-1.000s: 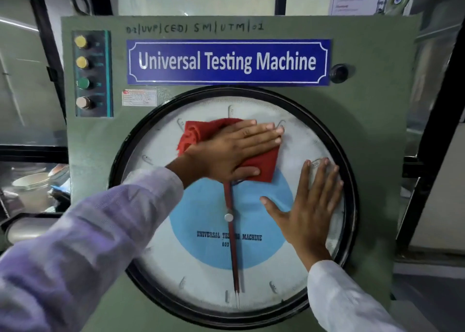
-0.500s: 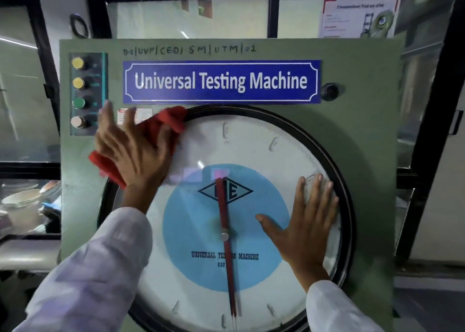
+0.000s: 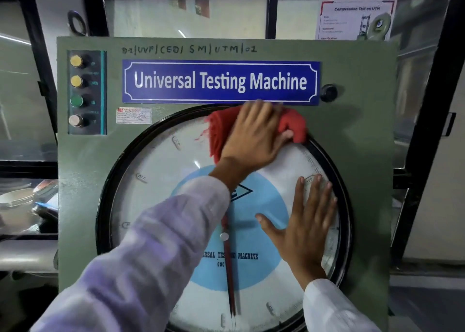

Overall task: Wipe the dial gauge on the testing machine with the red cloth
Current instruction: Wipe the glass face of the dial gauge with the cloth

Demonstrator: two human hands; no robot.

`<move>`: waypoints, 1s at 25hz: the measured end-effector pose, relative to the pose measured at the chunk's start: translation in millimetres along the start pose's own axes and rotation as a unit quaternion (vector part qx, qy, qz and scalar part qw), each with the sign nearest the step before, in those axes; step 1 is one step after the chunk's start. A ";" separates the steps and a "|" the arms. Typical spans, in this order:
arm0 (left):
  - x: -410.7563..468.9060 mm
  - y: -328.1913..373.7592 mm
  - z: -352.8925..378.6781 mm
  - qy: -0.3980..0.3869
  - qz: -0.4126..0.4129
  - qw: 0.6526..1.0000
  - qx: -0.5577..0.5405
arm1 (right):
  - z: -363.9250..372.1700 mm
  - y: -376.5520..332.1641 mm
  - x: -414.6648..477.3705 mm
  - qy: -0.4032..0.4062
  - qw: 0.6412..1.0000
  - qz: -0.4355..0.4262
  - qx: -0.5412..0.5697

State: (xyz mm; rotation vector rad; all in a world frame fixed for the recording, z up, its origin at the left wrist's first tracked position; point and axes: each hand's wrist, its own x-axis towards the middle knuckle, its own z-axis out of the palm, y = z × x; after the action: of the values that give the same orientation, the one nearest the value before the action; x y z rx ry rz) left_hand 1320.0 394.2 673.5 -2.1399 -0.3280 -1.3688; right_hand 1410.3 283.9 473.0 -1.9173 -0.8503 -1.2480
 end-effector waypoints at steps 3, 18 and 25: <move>9.5 26.3 8.9 -0.054 0.156 0.985 -0.048 | -0.7 0.6 0.0 -0.006 1.000 0.003 0.008; -78.8 -121.2 -71.6 -0.168 -0.197 0.964 -0.062 | -10.3 -2.0 2.8 -0.032 0.999 0.001 0.034; -95.8 -148.9 -146.6 -0.190 -0.197 0.961 -0.044 | -52.0 -30.1 14.1 -0.141 0.976 0.097 0.135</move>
State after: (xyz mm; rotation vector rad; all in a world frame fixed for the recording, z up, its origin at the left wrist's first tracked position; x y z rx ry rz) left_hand 1094.6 437.9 683.5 -2.5043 -0.9000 -1.1761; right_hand 1365.2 260.0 507.7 -1.9249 -0.8986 -0.7137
